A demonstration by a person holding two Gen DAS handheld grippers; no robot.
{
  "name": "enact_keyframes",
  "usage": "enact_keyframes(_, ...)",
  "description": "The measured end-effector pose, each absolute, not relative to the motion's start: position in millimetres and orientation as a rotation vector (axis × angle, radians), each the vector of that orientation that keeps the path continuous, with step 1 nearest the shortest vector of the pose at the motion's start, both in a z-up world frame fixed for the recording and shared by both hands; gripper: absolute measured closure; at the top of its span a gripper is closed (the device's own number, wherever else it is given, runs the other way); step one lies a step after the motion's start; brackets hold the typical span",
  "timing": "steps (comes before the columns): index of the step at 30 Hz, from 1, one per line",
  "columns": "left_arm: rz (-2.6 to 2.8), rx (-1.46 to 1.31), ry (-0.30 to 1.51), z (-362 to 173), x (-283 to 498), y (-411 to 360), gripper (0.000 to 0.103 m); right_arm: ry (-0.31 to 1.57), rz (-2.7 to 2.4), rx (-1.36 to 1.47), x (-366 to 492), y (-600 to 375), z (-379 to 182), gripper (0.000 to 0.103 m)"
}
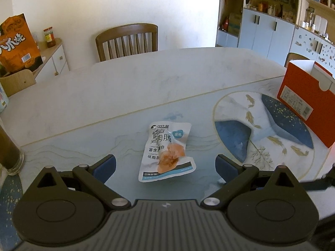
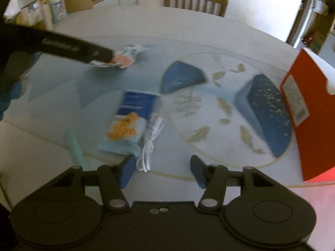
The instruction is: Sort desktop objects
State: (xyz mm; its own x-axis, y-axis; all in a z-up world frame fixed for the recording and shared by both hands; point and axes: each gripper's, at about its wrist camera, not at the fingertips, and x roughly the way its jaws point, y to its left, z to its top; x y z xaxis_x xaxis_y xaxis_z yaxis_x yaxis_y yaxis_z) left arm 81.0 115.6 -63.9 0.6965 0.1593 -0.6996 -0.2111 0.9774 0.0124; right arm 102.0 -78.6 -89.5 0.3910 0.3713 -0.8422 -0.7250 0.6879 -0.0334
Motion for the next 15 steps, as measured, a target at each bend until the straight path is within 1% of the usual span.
enact_keyframes(2,0.211,-0.070,0.777,-65.8,81.6,116.8,0.001,0.927,0.709,-0.435,107.7,-81.9,-89.5,0.046)
enact_keyframes(6,0.215,-0.067,0.784,-70.3,86.7,118.1,0.001,0.909,0.728,-0.452,115.5,-80.0,-89.7,0.052)
enact_keyframes(10,0.219,-0.068,0.796,-77.6,97.3,120.0,0.001,0.905,0.754,-0.438,120.5,-74.4,-91.0,0.055)
enact_keyframes(12,0.220,-0.080,0.805,-82.4,103.4,122.5,0.001,0.910,0.763,-0.422,123.0,-72.0,-91.7,0.058)
enact_keyframes(15,0.221,-0.098,0.817,-89.3,112.5,125.6,0.001,0.903,0.778,-0.419,123.1,-67.1,-93.0,0.059)
